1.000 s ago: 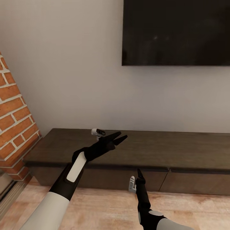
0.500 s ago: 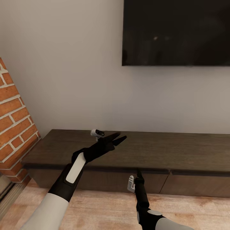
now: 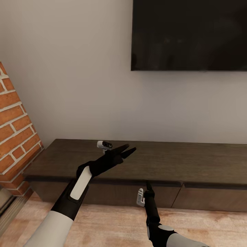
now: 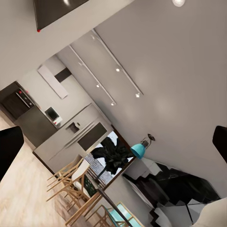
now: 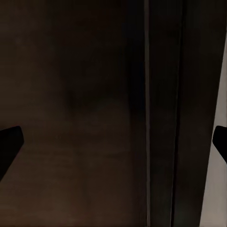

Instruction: Place each of the two pumpkins and all three candles from the living room inside a cabinet in the living room (use any cabinet), then make sure every cabinet is closed, and position the cauldron so it is next to a table in the living room.

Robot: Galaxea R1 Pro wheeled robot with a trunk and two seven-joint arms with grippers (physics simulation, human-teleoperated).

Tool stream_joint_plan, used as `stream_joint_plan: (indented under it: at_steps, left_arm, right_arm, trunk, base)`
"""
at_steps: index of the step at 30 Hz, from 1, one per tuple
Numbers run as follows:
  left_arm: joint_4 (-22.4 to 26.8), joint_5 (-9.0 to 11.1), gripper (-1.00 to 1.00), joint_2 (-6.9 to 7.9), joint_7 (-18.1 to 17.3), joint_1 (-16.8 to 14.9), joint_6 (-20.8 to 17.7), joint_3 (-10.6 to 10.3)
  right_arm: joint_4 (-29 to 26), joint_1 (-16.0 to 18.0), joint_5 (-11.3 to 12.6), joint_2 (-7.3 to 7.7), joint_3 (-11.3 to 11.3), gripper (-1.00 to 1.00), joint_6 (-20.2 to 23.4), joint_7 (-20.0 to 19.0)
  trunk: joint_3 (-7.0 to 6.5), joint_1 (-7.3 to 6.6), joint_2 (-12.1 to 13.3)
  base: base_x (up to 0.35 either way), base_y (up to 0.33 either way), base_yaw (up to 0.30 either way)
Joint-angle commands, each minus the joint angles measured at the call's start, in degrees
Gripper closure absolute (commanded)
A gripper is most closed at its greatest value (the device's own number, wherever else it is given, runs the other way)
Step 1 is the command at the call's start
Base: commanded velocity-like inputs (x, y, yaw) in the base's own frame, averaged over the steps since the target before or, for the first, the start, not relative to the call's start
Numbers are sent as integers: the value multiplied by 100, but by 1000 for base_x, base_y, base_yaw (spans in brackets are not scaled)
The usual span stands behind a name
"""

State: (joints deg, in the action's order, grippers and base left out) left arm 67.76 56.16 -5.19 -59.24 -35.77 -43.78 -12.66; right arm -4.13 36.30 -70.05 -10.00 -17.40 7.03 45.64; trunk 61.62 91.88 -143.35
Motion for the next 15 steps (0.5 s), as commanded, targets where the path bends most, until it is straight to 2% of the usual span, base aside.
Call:
stream_joint_plan:
  at_steps: [1,15]
  left_arm:
    - [0,0,-100,0,0,0,0,0]
    - [0,0,-100,0,0,0,0,0]
  right_arm:
    - [0,0,0,0,0,-100,0,-1]
    - [51,-27,-33,0,0,-100,-12,-35]
  trunk:
    - [0,0,0]
    - [0,0,0]
  base:
    - [0,0,0]
    - [0,0,0]
